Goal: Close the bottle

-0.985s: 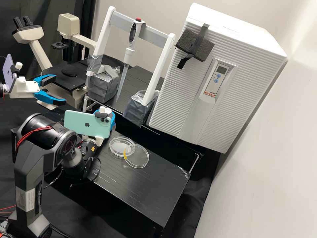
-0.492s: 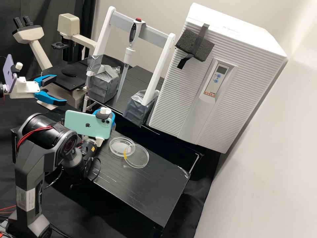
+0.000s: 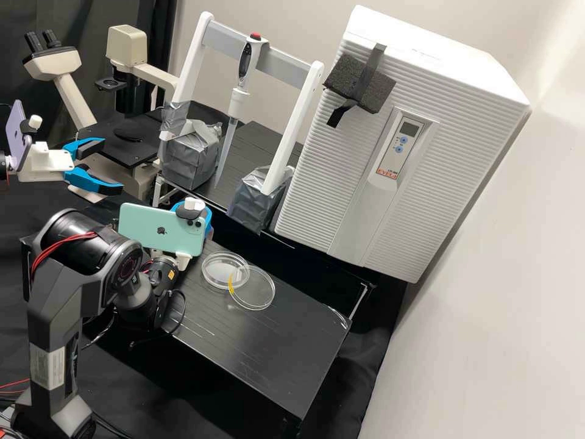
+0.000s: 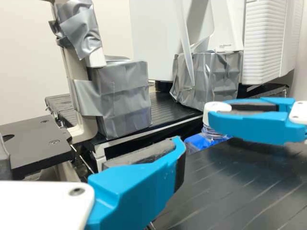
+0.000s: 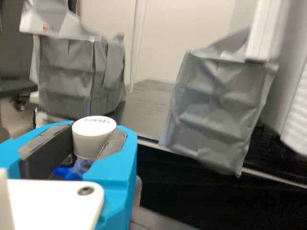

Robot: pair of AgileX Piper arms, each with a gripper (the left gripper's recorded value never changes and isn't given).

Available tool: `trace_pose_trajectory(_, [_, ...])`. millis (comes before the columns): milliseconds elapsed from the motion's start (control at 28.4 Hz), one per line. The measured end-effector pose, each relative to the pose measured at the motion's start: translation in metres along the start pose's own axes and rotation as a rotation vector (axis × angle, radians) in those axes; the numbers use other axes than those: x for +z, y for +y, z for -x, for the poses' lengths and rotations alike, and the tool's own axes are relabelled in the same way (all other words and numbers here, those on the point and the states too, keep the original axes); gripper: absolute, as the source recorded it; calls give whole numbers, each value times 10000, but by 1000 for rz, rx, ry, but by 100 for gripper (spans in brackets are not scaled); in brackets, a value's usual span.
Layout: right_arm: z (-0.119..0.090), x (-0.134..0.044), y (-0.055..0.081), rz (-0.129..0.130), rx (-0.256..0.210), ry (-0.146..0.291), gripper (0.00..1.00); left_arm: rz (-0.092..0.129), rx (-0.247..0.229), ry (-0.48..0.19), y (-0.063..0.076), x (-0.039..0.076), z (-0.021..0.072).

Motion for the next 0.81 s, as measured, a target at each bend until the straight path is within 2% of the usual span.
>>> trace_pose_trajectory(176, [-1, 10, -20, 1, -19, -14, 100, 0, 0, 0, 0, 0, 0])
trace_pose_trajectory(563, [22, 5, -22, 0, -20, -15, 100, 0, 0, -1, -1, 4, -1])
trace_pose_trajectory(809, [71, -39, -11, 9, -24, 1, 100, 3, 2, 4, 1, -1, -1])
